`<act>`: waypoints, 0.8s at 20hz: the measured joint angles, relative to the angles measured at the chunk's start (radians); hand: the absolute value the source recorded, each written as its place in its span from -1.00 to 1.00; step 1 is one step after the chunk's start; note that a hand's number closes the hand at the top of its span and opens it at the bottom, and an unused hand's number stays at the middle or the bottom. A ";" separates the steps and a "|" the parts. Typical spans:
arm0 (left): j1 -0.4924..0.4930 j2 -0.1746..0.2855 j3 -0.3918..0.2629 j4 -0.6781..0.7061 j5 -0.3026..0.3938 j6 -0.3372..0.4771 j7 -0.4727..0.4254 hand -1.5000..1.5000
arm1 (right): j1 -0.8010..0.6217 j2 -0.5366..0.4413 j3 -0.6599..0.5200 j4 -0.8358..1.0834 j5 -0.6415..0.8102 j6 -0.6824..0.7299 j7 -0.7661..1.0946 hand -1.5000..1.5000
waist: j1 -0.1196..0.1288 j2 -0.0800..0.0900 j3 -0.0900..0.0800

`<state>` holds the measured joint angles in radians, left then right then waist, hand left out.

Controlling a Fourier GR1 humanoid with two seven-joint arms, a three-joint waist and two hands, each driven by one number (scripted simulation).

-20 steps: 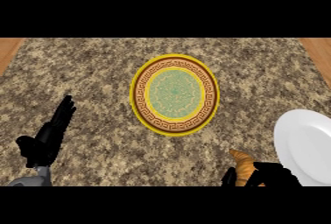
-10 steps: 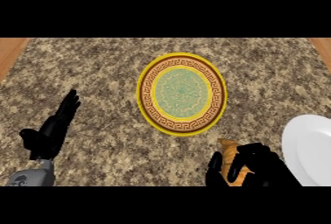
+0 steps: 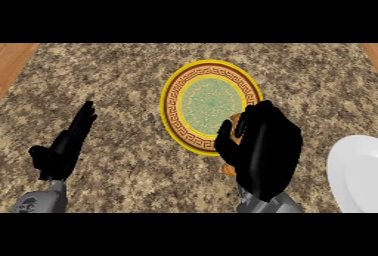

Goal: Pick the croissant from the plate and place it in the plate

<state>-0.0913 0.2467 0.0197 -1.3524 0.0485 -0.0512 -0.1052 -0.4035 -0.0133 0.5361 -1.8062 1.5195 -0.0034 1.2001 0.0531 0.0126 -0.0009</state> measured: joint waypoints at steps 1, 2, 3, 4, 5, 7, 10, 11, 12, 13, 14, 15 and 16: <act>0.000 -0.007 -0.005 0.011 -0.007 0.005 -0.009 0.00 | -0.033 0.001 -0.024 0.042 -0.022 -0.011 -0.003 1.00 | 0.001 0.001 0.000; -0.013 -0.009 -0.007 0.015 -0.009 0.007 -0.003 0.00 | -0.069 0.002 -0.052 0.089 -0.044 -0.022 -0.007 1.00 | 0.003 0.003 0.000; -0.019 -0.010 -0.005 0.019 -0.008 0.006 -0.001 0.00 | -0.101 0.002 -0.070 0.132 -0.065 -0.033 -0.009 1.00 | 0.002 0.003 0.000; -0.017 -0.010 -0.006 0.019 -0.007 0.002 -0.001 0.00 | -0.129 0.003 -0.084 0.177 -0.081 -0.047 -0.010 1.00 | 0.005 0.002 0.000; -0.018 -0.014 -0.009 0.019 -0.011 0.007 -0.002 0.00 | -0.149 0.003 -0.102 0.202 -0.089 -0.066 -0.011 1.00 | 0.006 0.003 0.001; -0.023 -0.018 -0.010 0.021 -0.014 0.011 -0.002 0.00 | -0.177 0.004 -0.151 0.240 -0.095 -0.112 -0.017 -1.00 | 0.008 0.004 0.001; -0.026 -0.022 -0.016 0.019 -0.017 0.010 0.003 0.00 | -0.197 0.004 -0.197 0.308 -0.105 -0.173 -0.014 -1.00 | 0.010 0.004 0.002; -0.022 -0.022 -0.017 0.016 -0.017 0.008 0.001 0.00 | -0.202 0.004 -0.212 0.330 -0.110 -0.190 -0.012 -1.00 | 0.012 0.004 0.002; -0.024 -0.022 -0.016 0.017 -0.016 0.007 0.003 0.00 | -0.213 0.004 -0.230 0.356 -0.121 -0.208 -0.011 -1.00 | 0.014 0.005 0.002; -0.022 -0.022 -0.016 0.022 -0.019 0.007 -0.005 0.00 | -0.217 0.004 -0.241 0.379 -0.131 -0.230 -0.013 -1.00 | 0.015 0.005 0.002; -0.025 -0.019 -0.013 0.024 -0.016 0.004 -0.006 0.00 | -0.228 0.004 -0.262 0.399 -0.147 -0.245 -0.016 -1.00 | 0.015 0.005 0.002; -0.027 -0.014 -0.010 0.026 -0.014 0.000 -0.002 0.00 | -0.238 0.004 -0.278 0.414 -0.160 -0.262 -0.016 -1.00 | 0.016 0.005 0.002; -0.033 -0.016 -0.010 0.024 -0.014 0.002 0.002 0.00 | -0.246 0.004 -0.295 0.435 -0.170 -0.284 -0.023 -1.00 | 0.017 0.006 0.002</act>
<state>-0.1239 0.2307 0.0101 -1.3280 0.0345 -0.0490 -0.1034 -0.6497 -0.0095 0.2411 -1.3713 1.3498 -0.2878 1.1773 0.0696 0.0181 0.0014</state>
